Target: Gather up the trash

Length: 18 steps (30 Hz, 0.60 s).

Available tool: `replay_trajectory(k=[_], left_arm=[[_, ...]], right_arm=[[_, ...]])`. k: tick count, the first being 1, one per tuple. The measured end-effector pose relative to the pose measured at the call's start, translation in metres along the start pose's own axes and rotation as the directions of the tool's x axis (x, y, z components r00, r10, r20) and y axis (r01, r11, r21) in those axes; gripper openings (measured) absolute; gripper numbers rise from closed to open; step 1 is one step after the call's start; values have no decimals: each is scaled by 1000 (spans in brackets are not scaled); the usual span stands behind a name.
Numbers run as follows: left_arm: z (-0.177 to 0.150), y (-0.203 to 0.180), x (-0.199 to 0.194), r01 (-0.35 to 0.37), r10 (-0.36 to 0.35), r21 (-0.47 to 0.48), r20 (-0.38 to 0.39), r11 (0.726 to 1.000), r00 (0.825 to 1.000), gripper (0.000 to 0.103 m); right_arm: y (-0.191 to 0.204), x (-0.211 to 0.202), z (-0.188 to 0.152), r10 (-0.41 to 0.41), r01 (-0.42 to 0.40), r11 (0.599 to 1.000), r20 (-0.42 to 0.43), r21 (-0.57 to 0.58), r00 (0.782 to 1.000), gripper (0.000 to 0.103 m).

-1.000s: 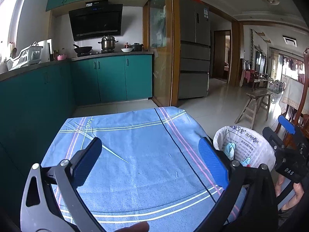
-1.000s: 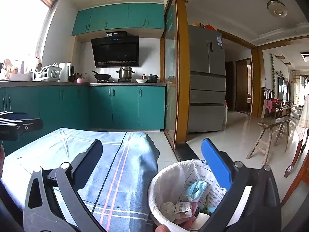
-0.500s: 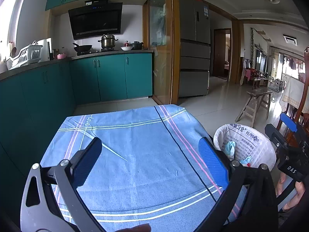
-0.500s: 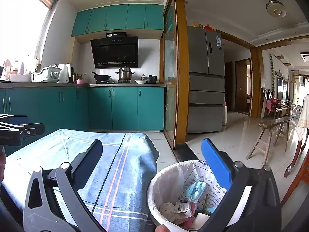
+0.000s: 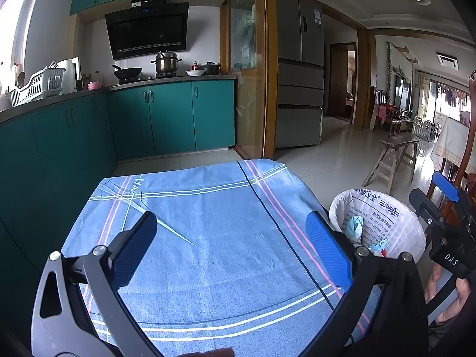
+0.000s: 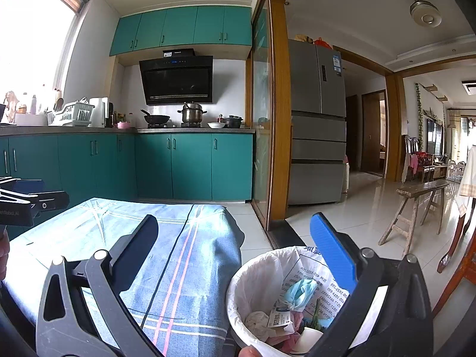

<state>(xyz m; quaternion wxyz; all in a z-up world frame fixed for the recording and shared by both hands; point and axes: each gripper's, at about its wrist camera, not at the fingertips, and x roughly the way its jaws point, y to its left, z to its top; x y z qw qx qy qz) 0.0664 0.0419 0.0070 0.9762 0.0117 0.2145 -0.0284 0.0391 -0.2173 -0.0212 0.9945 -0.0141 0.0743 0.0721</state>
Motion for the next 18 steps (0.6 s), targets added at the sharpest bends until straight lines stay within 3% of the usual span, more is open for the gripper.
replay_trajectory(k=[18], left_arm=[[-2,1,1,2,-2,-7,-7,1000,1000,100]], right_arm=[[0,-1,0,-1,1,1000,0,-2,1000,100]])
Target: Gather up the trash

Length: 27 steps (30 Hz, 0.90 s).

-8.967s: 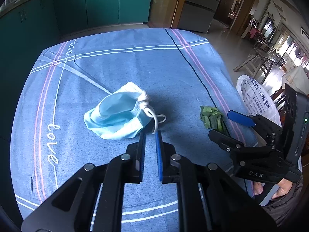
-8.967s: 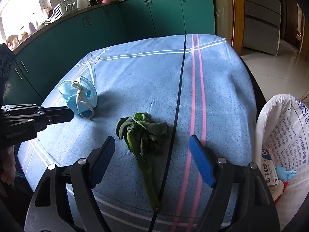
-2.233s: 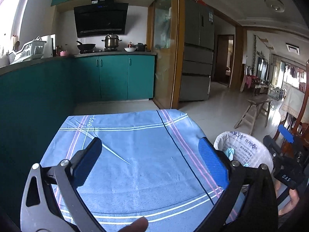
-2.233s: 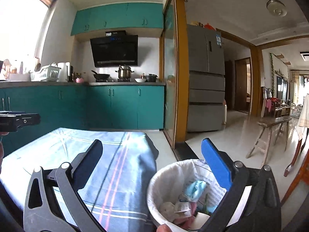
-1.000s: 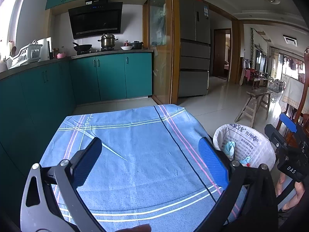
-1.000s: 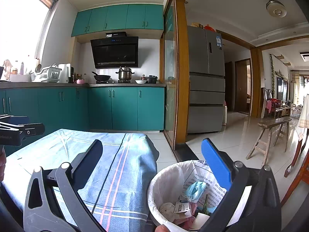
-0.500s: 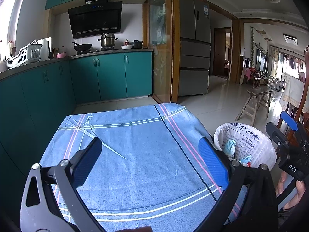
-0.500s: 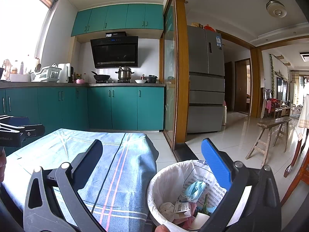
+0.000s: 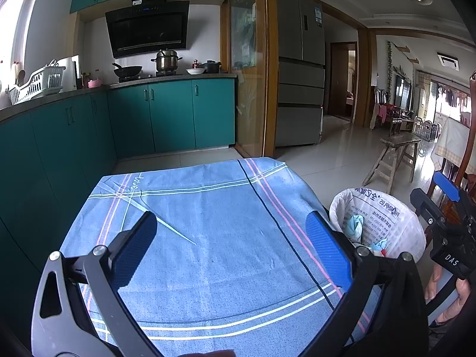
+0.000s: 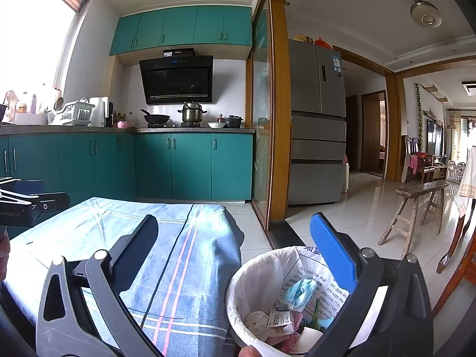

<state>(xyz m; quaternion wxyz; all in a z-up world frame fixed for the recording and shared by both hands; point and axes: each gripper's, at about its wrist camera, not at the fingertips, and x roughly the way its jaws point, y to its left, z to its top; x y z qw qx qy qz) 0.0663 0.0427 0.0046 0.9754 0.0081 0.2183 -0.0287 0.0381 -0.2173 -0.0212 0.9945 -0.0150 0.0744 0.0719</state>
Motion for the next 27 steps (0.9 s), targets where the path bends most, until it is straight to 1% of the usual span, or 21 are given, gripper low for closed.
replay_trajectory(k=[27], left_arm=[[-1,1,2,2,-2,0,-9,1000,1000,100]], right_arm=[[0,-1,0,-1,1,1000,-1,1,1000,100]])
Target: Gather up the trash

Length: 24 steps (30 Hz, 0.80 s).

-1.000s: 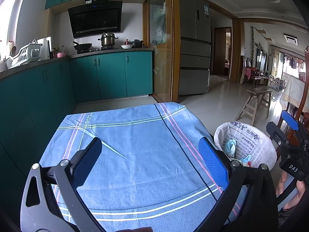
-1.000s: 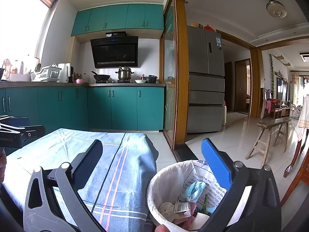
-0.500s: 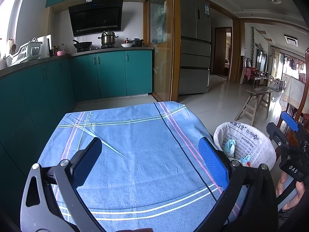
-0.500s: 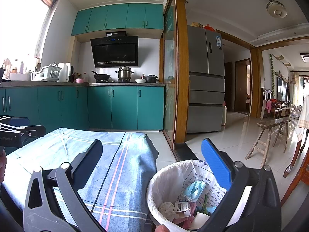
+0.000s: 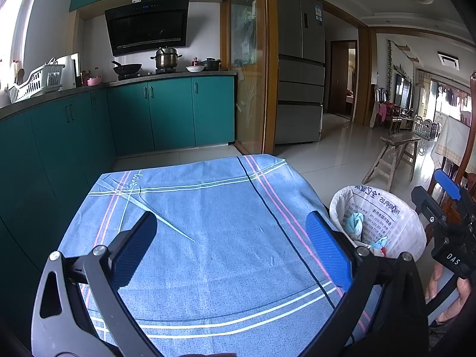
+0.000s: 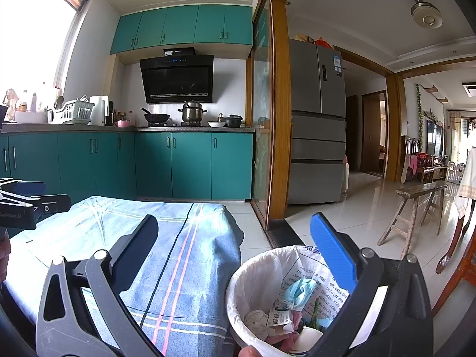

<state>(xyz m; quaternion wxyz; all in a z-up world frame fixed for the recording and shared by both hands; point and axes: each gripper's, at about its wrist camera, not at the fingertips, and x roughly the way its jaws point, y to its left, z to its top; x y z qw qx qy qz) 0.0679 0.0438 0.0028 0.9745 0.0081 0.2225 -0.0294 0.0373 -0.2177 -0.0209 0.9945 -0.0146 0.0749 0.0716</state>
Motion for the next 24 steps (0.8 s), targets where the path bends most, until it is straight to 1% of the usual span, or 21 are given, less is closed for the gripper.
replay_trajectory(k=[24], left_arm=[[-1,2,0,5,-5,4,-13,1000,1000,100]], right_arm=[[0,1,-3,0,0,1000,-11,-4,1000,100]])
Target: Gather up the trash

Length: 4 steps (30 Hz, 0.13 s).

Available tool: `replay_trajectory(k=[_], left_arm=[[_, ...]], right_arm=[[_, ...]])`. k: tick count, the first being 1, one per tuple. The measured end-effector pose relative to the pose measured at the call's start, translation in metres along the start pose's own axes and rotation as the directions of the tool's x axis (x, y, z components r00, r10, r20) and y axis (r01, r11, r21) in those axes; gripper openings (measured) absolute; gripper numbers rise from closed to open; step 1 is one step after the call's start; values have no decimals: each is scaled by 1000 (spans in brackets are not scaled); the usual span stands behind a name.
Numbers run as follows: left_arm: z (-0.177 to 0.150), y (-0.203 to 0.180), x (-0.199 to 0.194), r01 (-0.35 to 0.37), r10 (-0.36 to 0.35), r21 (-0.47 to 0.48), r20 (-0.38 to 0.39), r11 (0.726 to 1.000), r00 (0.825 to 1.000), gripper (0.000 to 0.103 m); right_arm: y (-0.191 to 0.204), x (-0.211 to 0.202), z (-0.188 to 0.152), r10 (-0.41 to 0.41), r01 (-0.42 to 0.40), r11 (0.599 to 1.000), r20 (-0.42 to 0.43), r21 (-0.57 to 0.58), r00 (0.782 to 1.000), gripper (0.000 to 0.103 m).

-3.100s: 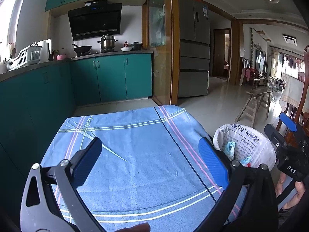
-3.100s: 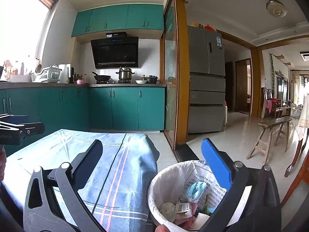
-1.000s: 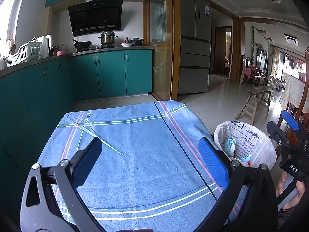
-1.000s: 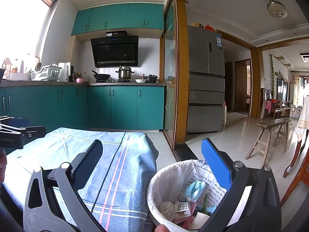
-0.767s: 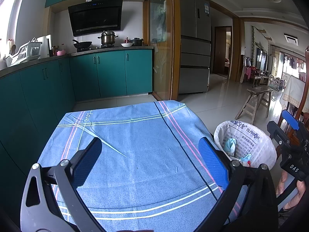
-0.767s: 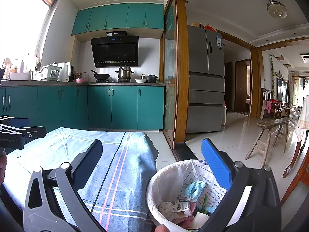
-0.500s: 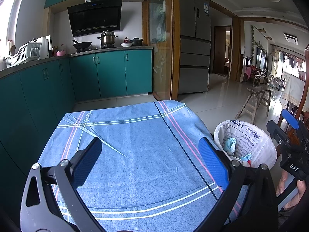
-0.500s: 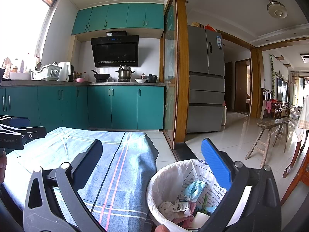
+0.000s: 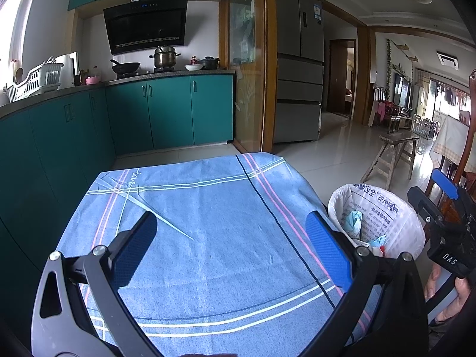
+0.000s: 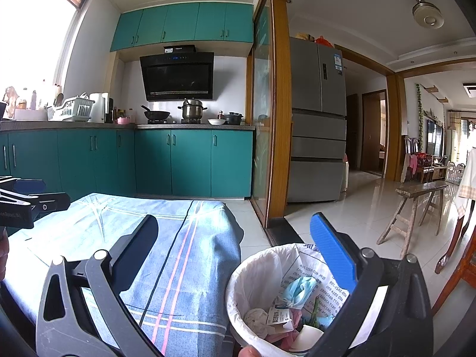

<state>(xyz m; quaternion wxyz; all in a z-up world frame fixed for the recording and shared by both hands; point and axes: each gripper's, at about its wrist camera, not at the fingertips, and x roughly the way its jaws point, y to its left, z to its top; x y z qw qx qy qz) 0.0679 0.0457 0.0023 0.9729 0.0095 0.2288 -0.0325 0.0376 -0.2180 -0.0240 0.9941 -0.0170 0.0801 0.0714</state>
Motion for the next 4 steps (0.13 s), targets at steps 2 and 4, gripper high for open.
replay_trajectory(k=[2,4], left_arm=[[0,0,0,-1,1,-3,-5,1000,1000,100],[0,0,1,2,-2,-8,-9,1000,1000,100]], right_arm=[[-1,0,-3,-1,1,1000,-2,-2,1000,100],[-3,1,-4,0,0,1000,-4,-2,1000,100]])
